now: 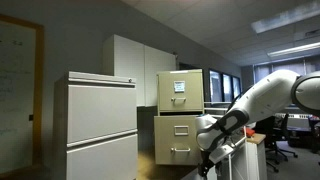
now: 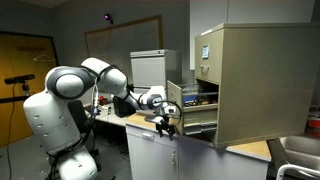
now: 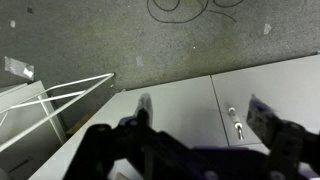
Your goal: Close the open bottom drawer on the beige cabinet
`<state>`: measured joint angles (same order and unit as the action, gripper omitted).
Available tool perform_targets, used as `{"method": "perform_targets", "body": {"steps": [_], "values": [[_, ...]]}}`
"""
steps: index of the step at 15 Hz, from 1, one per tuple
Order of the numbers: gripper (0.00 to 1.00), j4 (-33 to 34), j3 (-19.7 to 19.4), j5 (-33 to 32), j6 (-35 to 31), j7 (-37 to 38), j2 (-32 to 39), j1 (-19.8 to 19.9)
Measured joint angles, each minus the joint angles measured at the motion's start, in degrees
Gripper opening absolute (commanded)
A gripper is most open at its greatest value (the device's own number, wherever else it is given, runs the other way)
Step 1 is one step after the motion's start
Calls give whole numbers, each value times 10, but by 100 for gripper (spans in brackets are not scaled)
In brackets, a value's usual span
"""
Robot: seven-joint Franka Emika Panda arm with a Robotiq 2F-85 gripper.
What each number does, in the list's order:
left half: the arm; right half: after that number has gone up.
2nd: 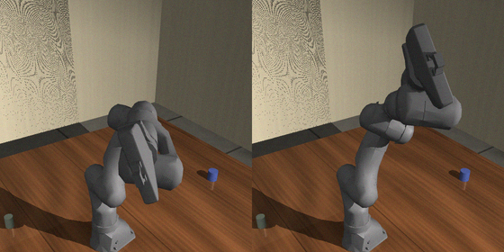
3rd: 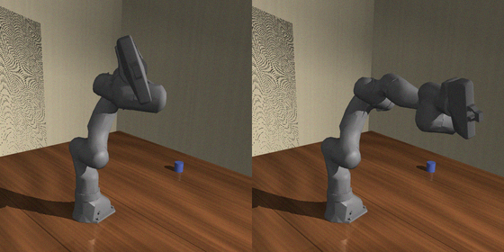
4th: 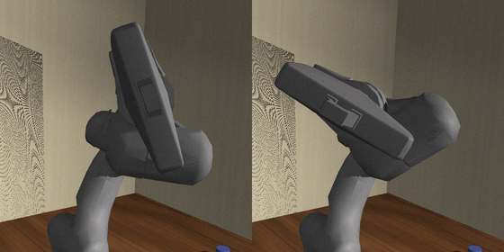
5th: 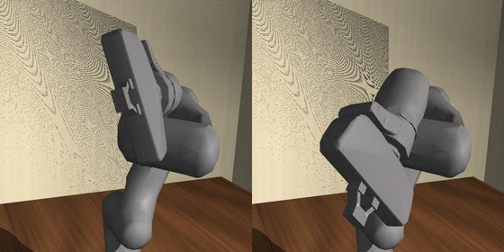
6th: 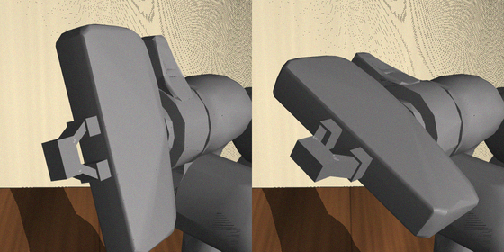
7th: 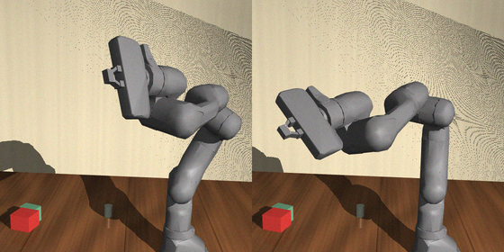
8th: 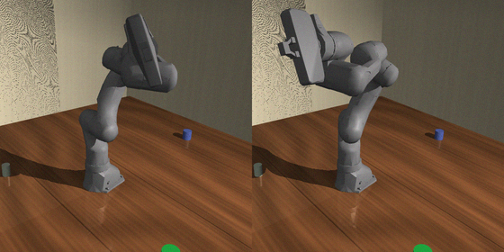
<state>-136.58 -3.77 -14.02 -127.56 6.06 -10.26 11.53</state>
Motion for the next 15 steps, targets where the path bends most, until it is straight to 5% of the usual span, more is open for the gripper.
{"method": "perform_targets", "body": {"steps": [15], "values": [[100, 6, -3, 0, -2, 0, -1, -2]]}}
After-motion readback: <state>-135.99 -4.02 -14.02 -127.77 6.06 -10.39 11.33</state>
